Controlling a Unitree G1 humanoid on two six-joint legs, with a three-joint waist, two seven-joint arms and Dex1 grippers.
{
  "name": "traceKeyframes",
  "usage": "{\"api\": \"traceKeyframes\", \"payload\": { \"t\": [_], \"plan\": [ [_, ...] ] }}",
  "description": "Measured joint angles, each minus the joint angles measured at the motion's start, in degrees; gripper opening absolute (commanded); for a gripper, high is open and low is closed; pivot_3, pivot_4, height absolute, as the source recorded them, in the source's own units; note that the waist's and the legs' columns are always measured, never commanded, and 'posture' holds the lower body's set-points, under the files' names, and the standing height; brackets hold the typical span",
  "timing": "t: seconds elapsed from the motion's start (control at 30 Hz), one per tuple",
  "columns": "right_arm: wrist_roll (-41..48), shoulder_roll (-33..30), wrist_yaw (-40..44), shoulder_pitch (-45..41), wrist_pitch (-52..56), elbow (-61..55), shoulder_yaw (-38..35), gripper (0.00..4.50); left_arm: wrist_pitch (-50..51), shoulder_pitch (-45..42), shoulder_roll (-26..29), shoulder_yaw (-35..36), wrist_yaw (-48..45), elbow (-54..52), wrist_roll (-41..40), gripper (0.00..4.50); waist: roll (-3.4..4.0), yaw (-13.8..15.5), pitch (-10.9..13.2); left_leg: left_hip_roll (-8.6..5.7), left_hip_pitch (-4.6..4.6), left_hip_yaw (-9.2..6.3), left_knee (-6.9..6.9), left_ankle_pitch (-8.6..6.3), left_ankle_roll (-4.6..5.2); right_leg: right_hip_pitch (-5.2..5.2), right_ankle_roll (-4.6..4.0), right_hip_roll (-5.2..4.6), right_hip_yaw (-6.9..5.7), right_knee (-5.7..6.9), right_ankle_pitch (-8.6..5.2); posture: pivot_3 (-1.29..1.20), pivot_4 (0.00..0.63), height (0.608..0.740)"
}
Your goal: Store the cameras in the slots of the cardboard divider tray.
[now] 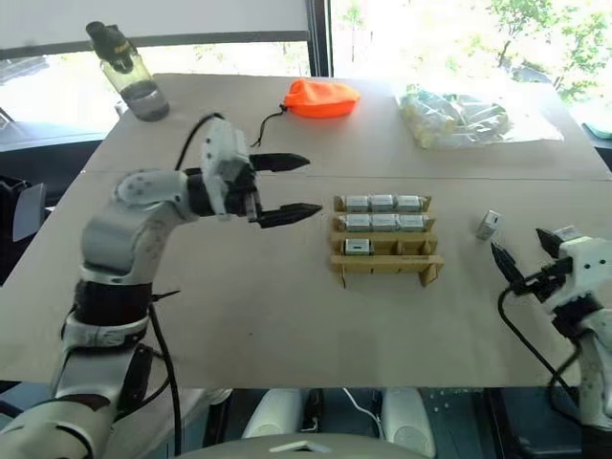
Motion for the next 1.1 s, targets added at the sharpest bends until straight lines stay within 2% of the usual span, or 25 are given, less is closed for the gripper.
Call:
{"api": "traceKeyframes", "payload": {
  "t": [0.23, 0.33, 0.4, 0.73, 1.1],
  "plan": [
    [-2.64, 5.70, -13.45, -6.86, 6.58, 0.29, 1.70, 4.50, 4.56, 6.86, 9.10, 5.46, -2.45, -6.95, -7.54, 4.46, 0.03, 0.04, 0.01, 0.00, 0.03, -0.01, 0.00, 0.01, -0.02, 0.02, 0.00, 0.02, -0.03, 0.01, -0.01, 0.00, 0.150, 0.740],
    [-3.62, 7.62, -16.29, -8.99, 8.65, 0.32, 3.73, 4.50, 5.05, 10.55, 14.36, 7.44, -4.95, -7.67, -8.86, 4.46, 0.05, -0.32, 0.01, 0.01, 0.06, 0.03, -0.01, 0.01, -0.03, 0.01, 0.00, 0.05, 0.01, 0.02, -0.01, 0.00, 0.150, 0.740],
    [-3.95, 8.74, -17.56, -9.67, 9.99, 0.33, 4.99, 4.50, 4.96, 11.90, 15.92, 8.67, -6.28, -7.72, -10.05, 4.46, 0.05, -0.31, 0.02, 0.02, 0.03, 0.01, -0.01, 0.01, -0.03, 0.00, 0.00, 0.06, -0.01, 0.01, -0.01, 0.00, 0.150, 0.740],
    [-6.98, 12.93, -24.85, -15.59, 12.40, 4.49, 8.10, 4.50, 3.85, 12.17, 18.44, 10.05, -7.45, -7.73, -13.47, 4.46, 0.07, -0.19, 0.03, -0.01, -0.02, 0.02, -0.02, 0.01, -0.03, -0.06, 0.00, 0.05, -0.01, -0.01, -0.01, 0.00, 0.150, 0.740],
    [-7.73, 13.96, -28.14, -15.87, 12.25, 5.77, 7.64, 4.50, 2.14, 12.83, 19.28, 10.34, -9.69, -8.84, -16.55, 4.46, 0.07, -0.42, 0.03, 0.00, -0.04, 0.05, -0.04, 0.01, -0.03, -0.13, 0.00, 0.07, 0.02, 0.01, -0.01, 0.00, 0.150, 0.740]
  ]
}}
